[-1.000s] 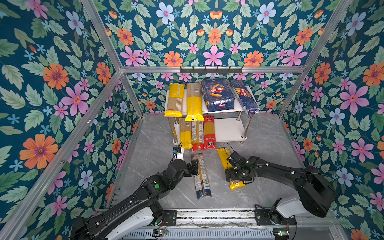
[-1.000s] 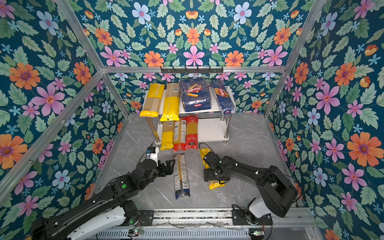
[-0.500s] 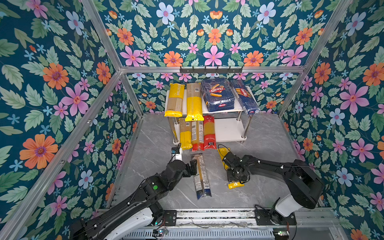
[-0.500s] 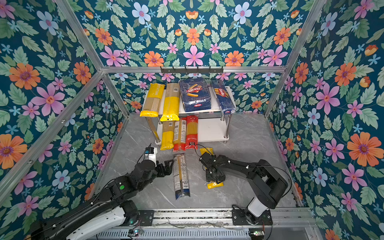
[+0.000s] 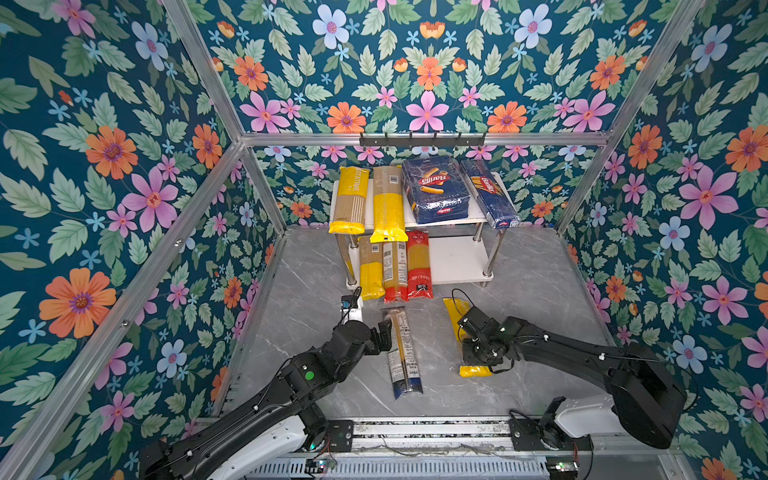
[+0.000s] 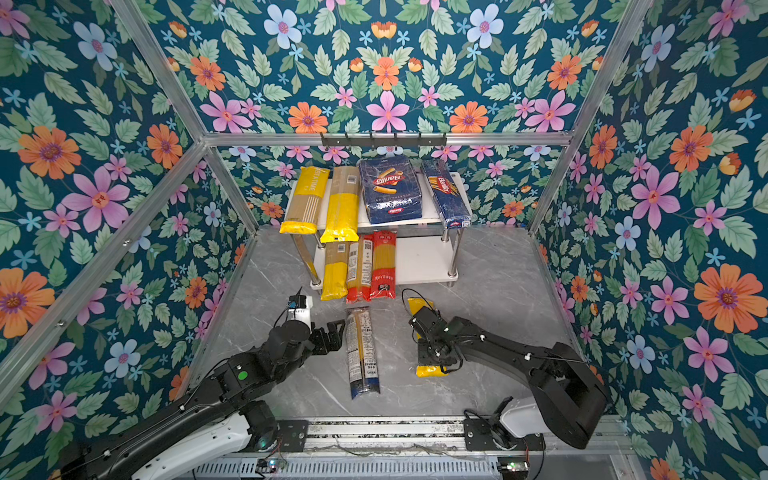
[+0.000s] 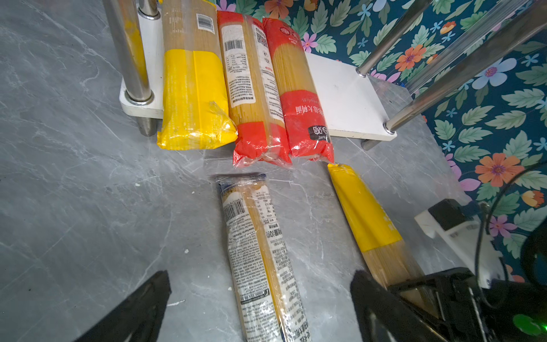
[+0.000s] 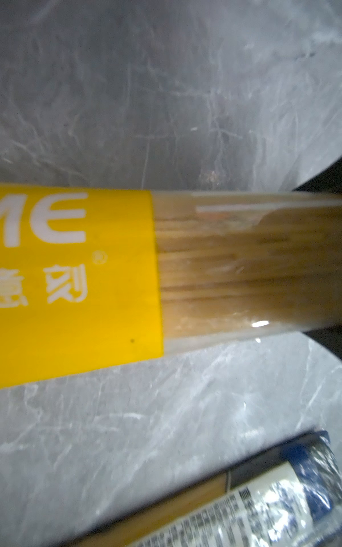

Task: Arrange pasta packages on shelves
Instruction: Pick up the pasta bag from the center of the table.

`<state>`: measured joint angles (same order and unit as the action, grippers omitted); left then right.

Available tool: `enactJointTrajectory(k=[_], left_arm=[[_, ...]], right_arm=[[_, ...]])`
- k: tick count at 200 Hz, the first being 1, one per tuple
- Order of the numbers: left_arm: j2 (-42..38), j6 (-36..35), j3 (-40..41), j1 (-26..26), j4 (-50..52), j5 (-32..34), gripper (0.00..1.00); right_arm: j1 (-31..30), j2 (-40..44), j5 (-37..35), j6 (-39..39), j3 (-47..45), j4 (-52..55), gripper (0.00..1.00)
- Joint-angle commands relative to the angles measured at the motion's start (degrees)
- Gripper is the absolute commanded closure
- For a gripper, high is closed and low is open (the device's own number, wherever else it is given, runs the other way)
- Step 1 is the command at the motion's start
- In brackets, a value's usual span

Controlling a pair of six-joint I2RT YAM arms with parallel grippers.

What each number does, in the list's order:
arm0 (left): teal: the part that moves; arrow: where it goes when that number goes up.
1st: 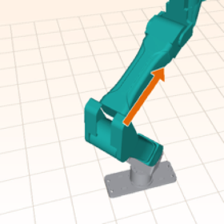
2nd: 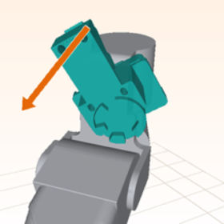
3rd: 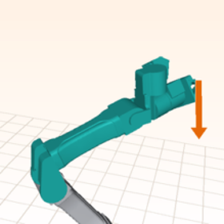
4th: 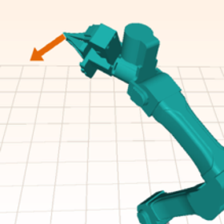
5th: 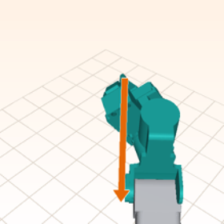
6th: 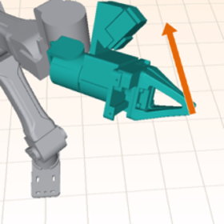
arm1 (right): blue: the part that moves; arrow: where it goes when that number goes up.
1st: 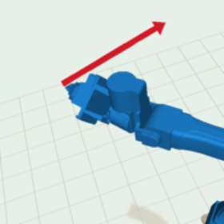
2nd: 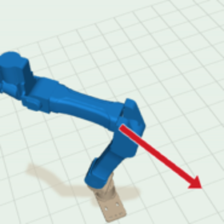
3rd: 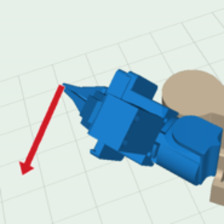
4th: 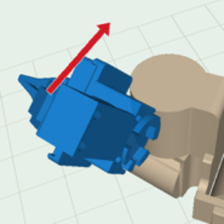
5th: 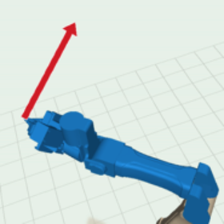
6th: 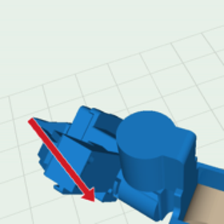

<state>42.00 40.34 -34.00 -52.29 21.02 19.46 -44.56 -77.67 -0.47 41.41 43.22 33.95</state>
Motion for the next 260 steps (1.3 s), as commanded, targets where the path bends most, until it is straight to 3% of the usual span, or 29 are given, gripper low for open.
enactJointTrajectory(k=[1, 3, 80, 141, 192, 260], left_arm=[[0.01, 0.08, -0.36, -0.01, 0.42, 0.53, 0.02], [0.01, 0.09, -0.37, 0.00, 0.43, 0.50, 0.02], [-0.34, 0.18, -0.72, 0.00, 1.39, 1.17, 0.02], [1.75, -0.42, -2.27, -0.02, 1.31, 1.40, 0.02], [3.97, -0.96, -3.53, 0.00, 0.44, 1.41, 0.02], [5.88, -1.05, -4.39, 0.00, 0.08, 1.01, 0.02]], right_arm=[[0.10, 1.46, 1.39, -1.24, -0.05, -4.84, 0.96], [0.15, 1.47, 1.40, -1.29, 0.00, -4.86, 1.00], [1.13, 2.37, 3.64, -0.86, 0.84, -6.65, 1.00], [2.61, 11.95, 5.98, -0.74, 0.81, -6.28, 1.00], [7.46, 18.97, 11.33, -0.42, -1.68, -8.04, 1.00], [9.12, 17.09, 16.25, 3.20, -6.81, -14.26, 1.00]])
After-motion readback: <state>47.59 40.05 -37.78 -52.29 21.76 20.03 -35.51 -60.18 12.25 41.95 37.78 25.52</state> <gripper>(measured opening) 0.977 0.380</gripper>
